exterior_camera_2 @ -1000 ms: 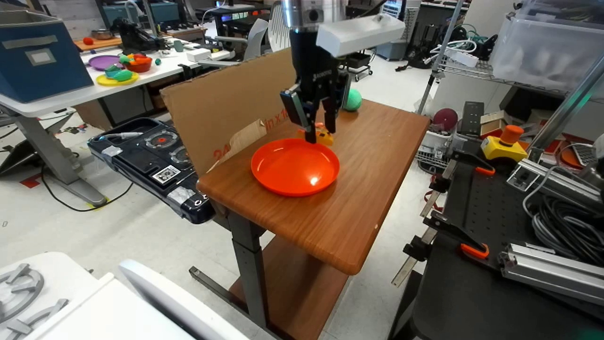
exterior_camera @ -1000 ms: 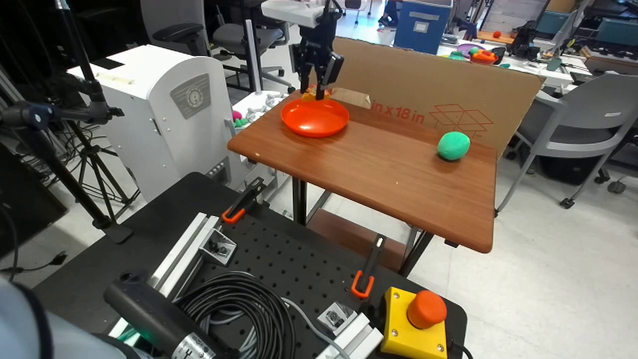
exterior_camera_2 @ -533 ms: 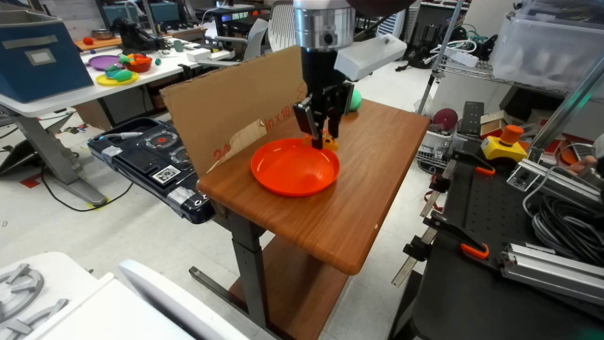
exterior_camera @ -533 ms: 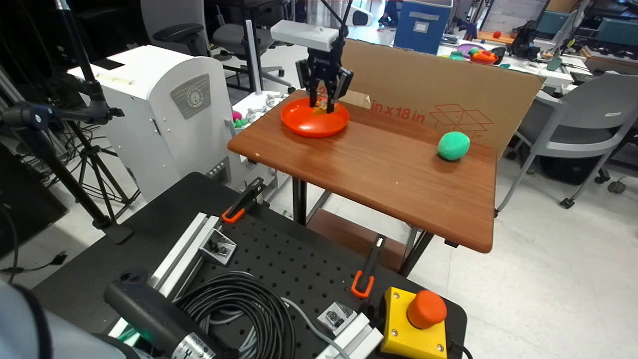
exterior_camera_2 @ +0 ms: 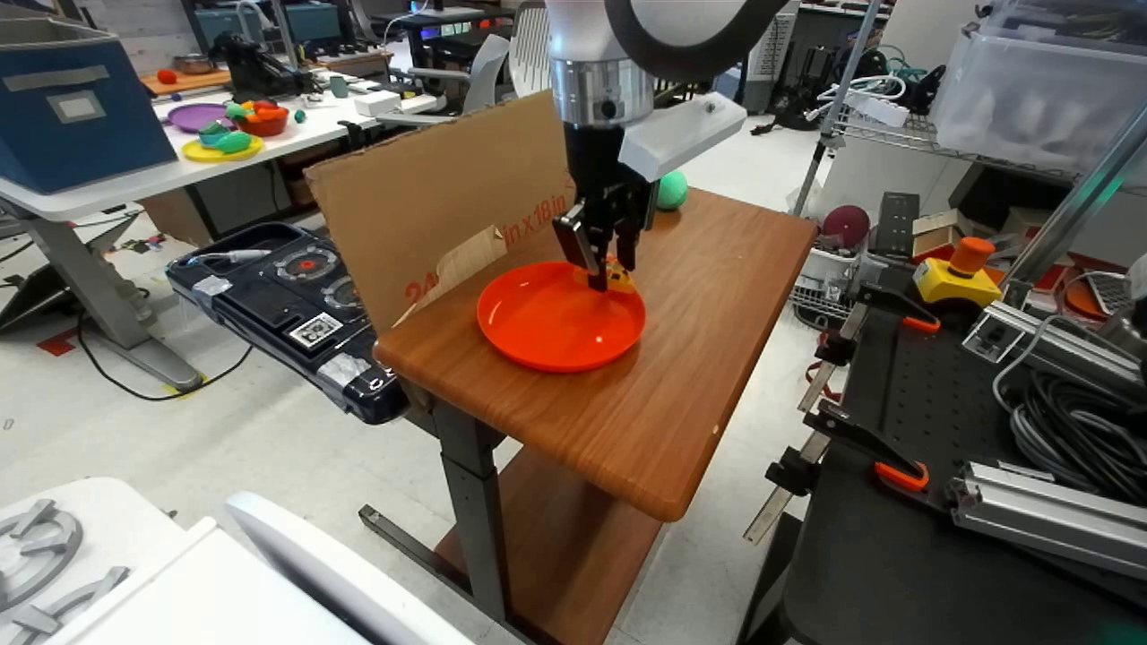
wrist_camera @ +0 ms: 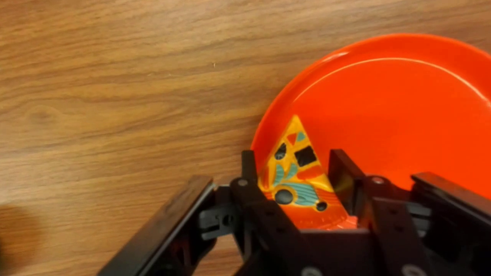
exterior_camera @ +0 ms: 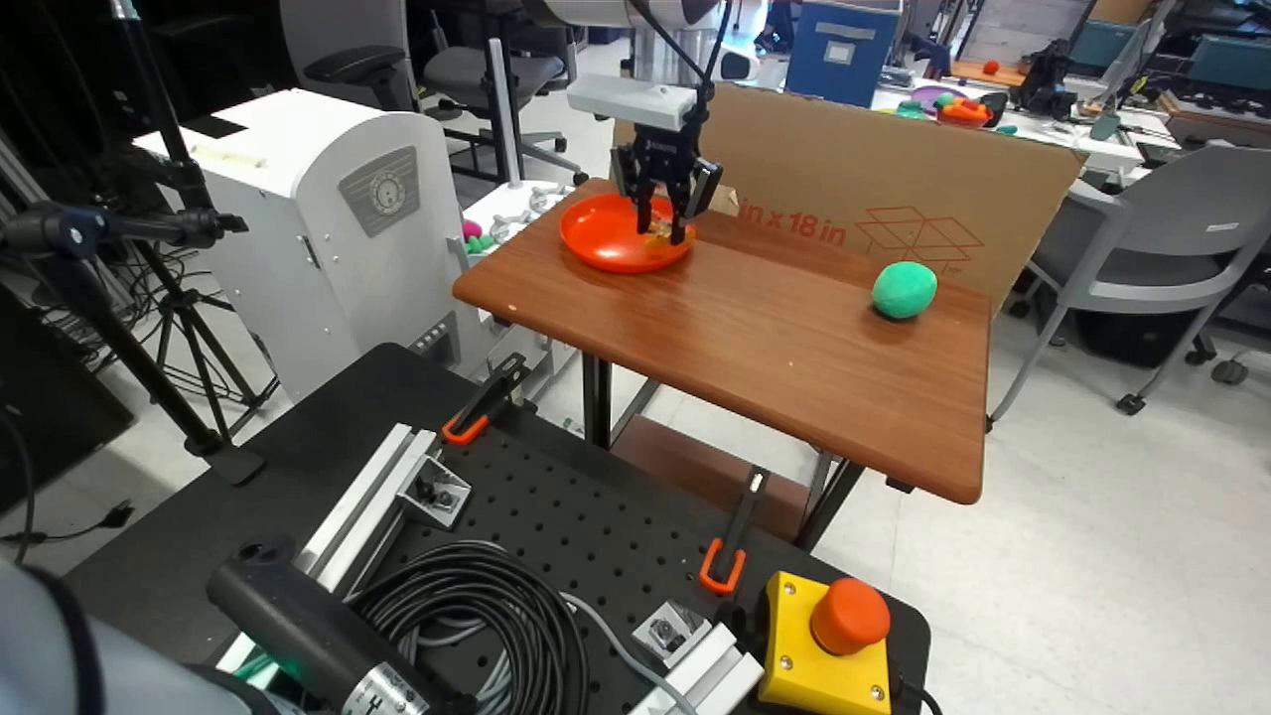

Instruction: Put the orange object on the orange plate

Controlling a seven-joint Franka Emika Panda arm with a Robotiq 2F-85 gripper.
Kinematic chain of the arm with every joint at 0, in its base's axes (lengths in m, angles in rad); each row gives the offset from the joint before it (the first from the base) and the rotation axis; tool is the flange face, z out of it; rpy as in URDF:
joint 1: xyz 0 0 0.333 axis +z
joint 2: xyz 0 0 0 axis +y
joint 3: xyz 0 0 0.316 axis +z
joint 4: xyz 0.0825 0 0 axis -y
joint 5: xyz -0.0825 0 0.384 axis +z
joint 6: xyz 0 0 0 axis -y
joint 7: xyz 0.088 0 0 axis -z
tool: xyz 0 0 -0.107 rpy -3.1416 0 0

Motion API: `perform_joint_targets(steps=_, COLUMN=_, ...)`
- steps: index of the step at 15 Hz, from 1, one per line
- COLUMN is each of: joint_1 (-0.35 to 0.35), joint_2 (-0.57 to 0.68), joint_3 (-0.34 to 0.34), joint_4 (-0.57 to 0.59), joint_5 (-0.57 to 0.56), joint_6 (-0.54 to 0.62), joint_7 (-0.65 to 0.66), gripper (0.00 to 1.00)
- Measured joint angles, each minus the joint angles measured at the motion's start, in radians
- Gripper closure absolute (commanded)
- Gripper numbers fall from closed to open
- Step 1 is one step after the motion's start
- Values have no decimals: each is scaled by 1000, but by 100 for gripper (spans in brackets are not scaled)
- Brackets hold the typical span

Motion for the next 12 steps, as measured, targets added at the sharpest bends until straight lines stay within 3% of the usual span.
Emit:
perform_joint_targets(steps=6, joint_1=0, joint_2=49, joint_3=0, joint_4=26, joint_5=0, joint_6=-1, joint_7=-20, gripper=75)
perform_joint_targets(steps=7, joint_1=0, joint_2=52, joint_3=0, joint_4=27, joint_5=0, joint_6=-1, joint_7=-23, gripper=62)
perform_joint_targets(steps=8, joint_1=0, joint_2=55, joint_3=0, joint_4=28, joint_5=0, joint_6=-1, joint_7=-25, gripper=26)
perform_joint_targets(steps=10, joint_1=0, joint_2=58, joint_3=1, joint_4=30, joint_5=1, joint_6=-3, joint_7=-29, gripper=29)
perform_joint_targets(steps=12, joint_1=0, joint_2=56, joint_3=3, joint_4=30, joint_5=2, joint_6=-15, joint_7=-33, gripper=16)
